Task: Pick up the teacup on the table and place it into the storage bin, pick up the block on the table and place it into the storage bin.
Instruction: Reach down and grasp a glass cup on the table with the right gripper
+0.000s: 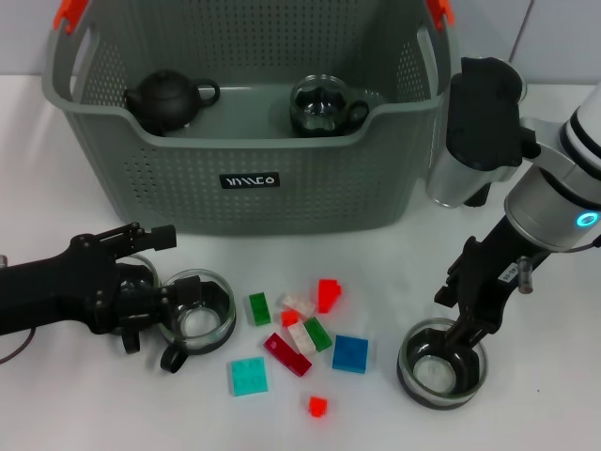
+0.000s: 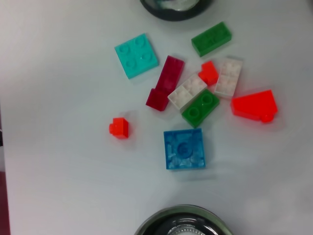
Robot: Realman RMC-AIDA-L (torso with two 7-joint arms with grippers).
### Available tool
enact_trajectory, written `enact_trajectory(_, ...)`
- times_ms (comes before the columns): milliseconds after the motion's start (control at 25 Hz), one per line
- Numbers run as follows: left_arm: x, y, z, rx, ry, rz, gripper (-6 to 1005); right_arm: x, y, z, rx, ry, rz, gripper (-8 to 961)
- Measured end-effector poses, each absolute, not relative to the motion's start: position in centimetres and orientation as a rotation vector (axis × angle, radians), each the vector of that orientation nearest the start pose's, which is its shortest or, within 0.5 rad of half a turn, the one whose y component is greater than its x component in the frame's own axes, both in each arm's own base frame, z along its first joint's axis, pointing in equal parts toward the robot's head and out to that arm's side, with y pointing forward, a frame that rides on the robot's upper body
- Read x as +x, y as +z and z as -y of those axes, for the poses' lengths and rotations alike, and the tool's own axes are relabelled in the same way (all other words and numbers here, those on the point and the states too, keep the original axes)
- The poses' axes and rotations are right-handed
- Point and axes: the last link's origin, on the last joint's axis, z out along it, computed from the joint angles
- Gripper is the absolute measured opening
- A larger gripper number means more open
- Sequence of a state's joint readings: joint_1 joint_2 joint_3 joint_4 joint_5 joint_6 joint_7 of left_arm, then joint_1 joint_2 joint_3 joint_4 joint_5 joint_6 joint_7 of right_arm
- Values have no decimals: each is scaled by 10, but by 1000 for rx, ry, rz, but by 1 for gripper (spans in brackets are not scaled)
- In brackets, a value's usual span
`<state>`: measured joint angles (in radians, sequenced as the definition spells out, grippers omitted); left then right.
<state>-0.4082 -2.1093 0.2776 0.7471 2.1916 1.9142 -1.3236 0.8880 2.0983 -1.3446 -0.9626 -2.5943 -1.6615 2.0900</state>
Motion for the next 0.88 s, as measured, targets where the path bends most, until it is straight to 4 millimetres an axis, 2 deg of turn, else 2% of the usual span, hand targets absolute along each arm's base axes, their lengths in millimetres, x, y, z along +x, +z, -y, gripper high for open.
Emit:
enact_trajectory(600, -301, 38, -261, -2609, -922, 725, 905, 160, -62, -365, -3024, -859, -318, 665)
enact_trajectory(800, -301, 39, -261, -2599, -926, 728, 905, 160, -68, -365, -3013, -882, -278, 579)
enact_trajectory(880, -301, 40, -261, -2597, -928, 726, 905, 161, -71, -365, -3004, -894, -260, 578)
